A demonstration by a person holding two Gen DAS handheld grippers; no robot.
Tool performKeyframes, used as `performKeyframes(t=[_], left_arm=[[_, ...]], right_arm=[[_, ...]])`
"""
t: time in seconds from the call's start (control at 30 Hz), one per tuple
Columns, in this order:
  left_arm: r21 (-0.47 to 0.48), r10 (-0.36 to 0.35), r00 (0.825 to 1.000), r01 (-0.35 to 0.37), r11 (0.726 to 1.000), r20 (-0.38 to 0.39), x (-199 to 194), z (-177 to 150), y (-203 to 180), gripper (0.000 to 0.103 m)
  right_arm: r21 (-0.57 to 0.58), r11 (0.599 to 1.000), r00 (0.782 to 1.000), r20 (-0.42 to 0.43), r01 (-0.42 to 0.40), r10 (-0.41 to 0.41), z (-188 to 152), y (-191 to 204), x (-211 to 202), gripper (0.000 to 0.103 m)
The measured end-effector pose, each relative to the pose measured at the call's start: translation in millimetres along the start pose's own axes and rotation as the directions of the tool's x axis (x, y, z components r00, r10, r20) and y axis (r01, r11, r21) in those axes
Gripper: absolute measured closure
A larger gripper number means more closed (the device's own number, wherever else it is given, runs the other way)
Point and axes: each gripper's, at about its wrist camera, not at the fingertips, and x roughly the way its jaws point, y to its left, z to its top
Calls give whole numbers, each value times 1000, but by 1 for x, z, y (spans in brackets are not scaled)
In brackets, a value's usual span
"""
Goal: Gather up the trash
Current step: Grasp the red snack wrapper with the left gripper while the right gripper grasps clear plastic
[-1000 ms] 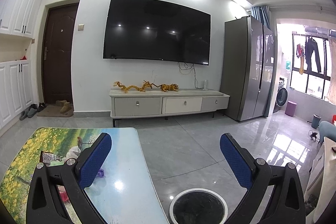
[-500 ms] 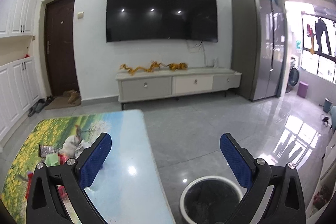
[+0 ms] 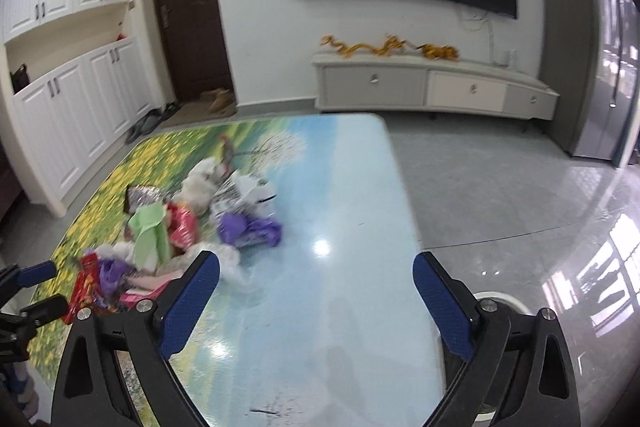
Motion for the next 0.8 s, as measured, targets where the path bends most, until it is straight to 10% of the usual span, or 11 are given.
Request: performKeyframes(t=[0.3, 0.43, 0.6, 0.8], left_arm=[[-20, -77, 994, 75, 997, -83, 21, -6, 7, 82], [-6, -101, 992, 101, 995, -69, 15, -8, 6, 91], [-11, -123, 991, 123, 992, -46, -1, -9, 7, 95], [-13, -119, 993, 119, 993, -1, -24, -7, 7, 96]], right_arm=[[-14, 974, 965, -138, -226, 222, 2, 28, 60, 40], [-31, 960, 943, -199, -280, 269, -1, 43, 88, 51], [-63, 952, 935, -220, -298, 278, -12, 53, 96, 91], [-72, 961, 954, -164, -267, 252, -13, 48, 70, 94]])
